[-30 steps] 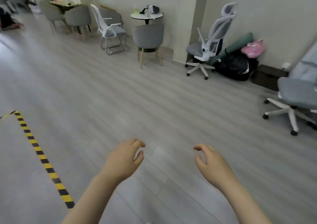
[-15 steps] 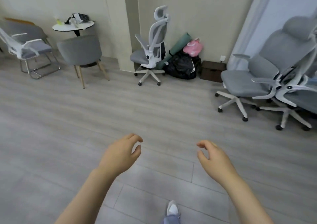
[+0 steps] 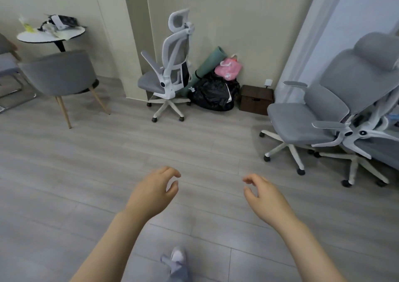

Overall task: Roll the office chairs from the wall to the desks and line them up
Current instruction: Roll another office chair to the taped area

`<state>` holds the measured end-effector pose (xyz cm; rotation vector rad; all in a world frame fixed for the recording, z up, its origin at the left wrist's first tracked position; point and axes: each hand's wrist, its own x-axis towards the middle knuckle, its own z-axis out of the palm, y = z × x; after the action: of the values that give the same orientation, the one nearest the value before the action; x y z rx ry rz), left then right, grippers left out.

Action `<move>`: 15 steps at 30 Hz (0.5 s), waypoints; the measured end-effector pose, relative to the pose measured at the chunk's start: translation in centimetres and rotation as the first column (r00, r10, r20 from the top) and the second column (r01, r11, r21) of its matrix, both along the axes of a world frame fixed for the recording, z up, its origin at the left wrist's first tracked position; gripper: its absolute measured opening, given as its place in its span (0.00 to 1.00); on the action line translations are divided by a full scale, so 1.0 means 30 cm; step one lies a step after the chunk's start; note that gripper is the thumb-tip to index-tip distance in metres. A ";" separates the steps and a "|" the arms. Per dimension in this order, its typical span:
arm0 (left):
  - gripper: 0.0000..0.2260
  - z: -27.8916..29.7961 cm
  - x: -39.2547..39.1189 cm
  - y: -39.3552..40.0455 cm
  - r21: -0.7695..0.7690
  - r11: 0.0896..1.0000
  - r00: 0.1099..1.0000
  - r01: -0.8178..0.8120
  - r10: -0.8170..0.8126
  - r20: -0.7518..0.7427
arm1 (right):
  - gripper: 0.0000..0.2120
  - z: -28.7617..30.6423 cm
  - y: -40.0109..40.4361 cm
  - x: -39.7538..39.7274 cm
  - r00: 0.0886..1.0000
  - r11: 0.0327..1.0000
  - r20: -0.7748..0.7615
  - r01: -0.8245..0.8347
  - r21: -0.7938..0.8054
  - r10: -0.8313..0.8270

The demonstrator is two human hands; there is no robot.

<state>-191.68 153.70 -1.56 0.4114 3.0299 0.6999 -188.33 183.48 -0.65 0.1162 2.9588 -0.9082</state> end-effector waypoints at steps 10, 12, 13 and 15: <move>0.10 -0.010 -0.905 0.054 0.007 0.999 0.998 0.036 -0.036 0.043 | 0.11 -0.018 0.040 -0.896 0.999 0.999 -0.001 0.052 -0.007 -0.052; 0.10 0.024 -1.096 0.067 0.000 0.999 0.998 0.050 -0.050 0.032 | 0.10 -0.009 0.065 -1.065 0.995 0.994 -0.002 0.101 -0.037 -0.101; 0.10 0.040 -1.187 0.077 0.007 0.999 0.998 0.053 -0.053 0.023 | 0.09 -0.008 0.084 -1.143 0.991 0.989 -0.008 0.135 -0.059 -0.135; 0.09 0.059 -1.353 0.102 0.027 0.998 0.998 0.059 -0.059 0.017 | 0.08 -0.014 0.124 -1.285 0.982 0.979 -0.004 0.186 -0.088 -0.188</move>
<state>-232.26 156.76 0.21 0.4905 2.9809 0.7372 -226.89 187.20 -1.09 0.3929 2.9518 -1.0606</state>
